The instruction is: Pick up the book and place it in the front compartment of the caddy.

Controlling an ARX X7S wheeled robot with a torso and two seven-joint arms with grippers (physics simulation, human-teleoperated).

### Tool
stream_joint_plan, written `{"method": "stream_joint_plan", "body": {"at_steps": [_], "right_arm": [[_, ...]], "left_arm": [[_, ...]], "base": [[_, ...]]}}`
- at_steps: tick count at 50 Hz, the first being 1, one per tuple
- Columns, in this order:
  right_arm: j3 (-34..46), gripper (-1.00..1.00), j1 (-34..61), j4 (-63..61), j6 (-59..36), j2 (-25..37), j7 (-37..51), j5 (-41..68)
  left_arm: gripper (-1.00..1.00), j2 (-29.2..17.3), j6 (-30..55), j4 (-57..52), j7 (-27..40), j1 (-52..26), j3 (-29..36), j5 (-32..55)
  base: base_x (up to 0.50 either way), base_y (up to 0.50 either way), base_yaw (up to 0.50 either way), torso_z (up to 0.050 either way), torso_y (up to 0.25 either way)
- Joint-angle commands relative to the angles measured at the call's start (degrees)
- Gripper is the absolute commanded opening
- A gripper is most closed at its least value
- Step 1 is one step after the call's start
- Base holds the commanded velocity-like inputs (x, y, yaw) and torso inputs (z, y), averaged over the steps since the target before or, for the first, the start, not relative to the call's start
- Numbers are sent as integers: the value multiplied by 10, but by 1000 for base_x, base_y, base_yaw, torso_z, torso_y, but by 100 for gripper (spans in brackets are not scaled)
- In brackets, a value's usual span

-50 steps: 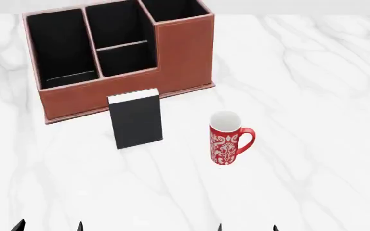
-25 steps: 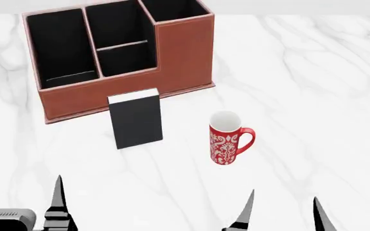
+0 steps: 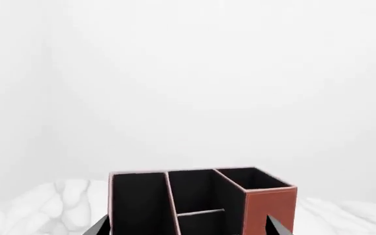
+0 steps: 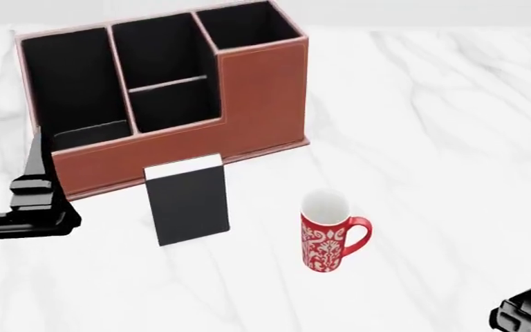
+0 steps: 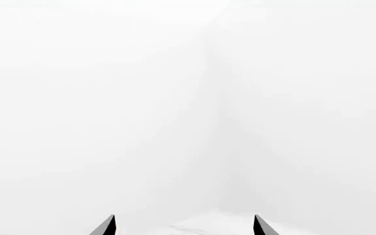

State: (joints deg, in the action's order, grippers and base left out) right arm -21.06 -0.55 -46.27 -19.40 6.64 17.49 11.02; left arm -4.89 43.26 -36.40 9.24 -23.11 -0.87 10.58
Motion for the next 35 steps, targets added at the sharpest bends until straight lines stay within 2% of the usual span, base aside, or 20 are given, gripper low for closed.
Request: {"method": "stream_joint_plan", "body": {"at_steps": [1,10,12,35], "right_arm": [[-49,100,-18,-30,16,-1,14,35],[-64,100,-36,-41,28,4,17,49],[-66,100,-38,-42,29,5,18,52],[-75,100,-48,-59,28,21,37,63]], "left_arm": [[100,-7,25,-11,6,-37,-46,35],[100,-12,24,-22,11,-31,-49,46],[100,-5,54,-24,13,-39,-71,70],[100,-23,29,-18,29,-44,-62,69]], "base": [[500,0,0,0,0],[500,0,0,0,0],[500,0,0,0,0],[500,0,0,0,1]]}}
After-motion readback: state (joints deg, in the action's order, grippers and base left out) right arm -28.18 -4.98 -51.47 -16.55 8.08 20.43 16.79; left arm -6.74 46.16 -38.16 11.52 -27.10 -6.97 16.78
